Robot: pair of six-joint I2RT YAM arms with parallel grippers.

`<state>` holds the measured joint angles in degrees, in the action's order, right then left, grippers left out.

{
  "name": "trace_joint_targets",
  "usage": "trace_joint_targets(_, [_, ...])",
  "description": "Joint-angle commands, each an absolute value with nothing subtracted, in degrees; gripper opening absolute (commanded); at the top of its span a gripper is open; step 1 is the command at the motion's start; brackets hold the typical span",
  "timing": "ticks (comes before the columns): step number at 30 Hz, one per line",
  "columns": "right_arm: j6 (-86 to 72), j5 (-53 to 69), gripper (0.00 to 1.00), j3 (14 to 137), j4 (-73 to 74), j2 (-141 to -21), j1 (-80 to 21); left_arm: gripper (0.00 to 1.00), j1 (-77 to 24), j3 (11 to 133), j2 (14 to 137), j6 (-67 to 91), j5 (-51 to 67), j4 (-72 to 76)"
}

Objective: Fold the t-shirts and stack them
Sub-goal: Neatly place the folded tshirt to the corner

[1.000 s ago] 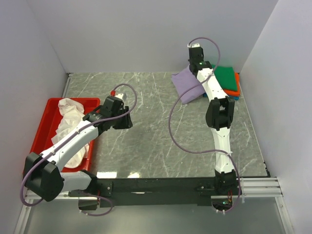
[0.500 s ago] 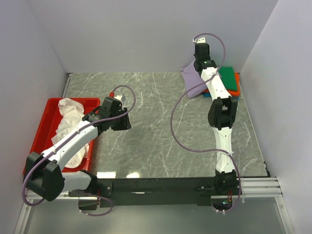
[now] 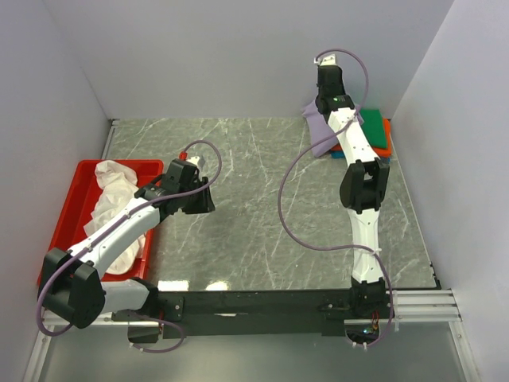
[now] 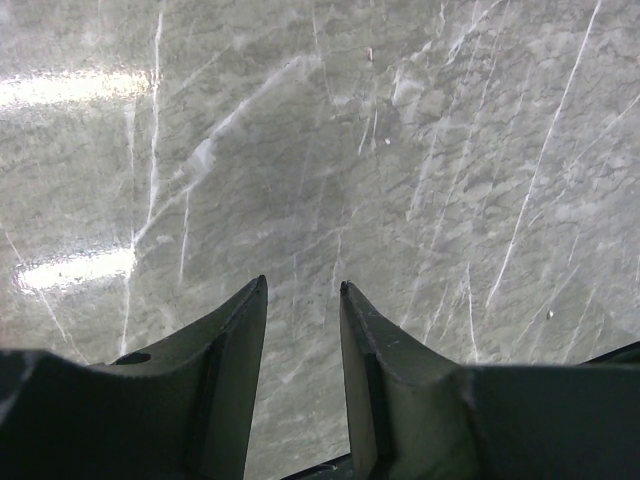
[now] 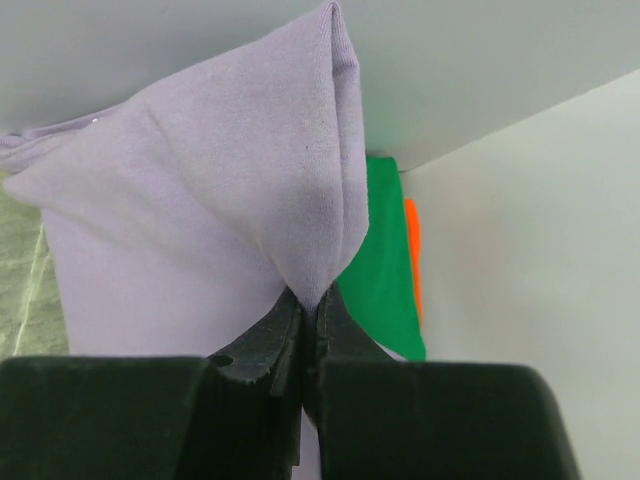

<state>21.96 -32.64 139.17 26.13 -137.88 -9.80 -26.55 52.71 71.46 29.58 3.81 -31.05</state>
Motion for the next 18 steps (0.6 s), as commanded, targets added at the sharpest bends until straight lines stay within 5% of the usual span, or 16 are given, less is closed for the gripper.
trace_joint_targets(1, [23.91,-35.68,0.0,142.82,20.74,-130.34,-10.28,0.41,-26.19,52.38,69.87,28.92,5.01,-29.53])
trace_joint_targets(18, [25.49,-37.26,0.0,140.98,19.43,-126.03,-10.28,0.4,-26.19,52.03,69.79,29.0,5.98,-29.44])
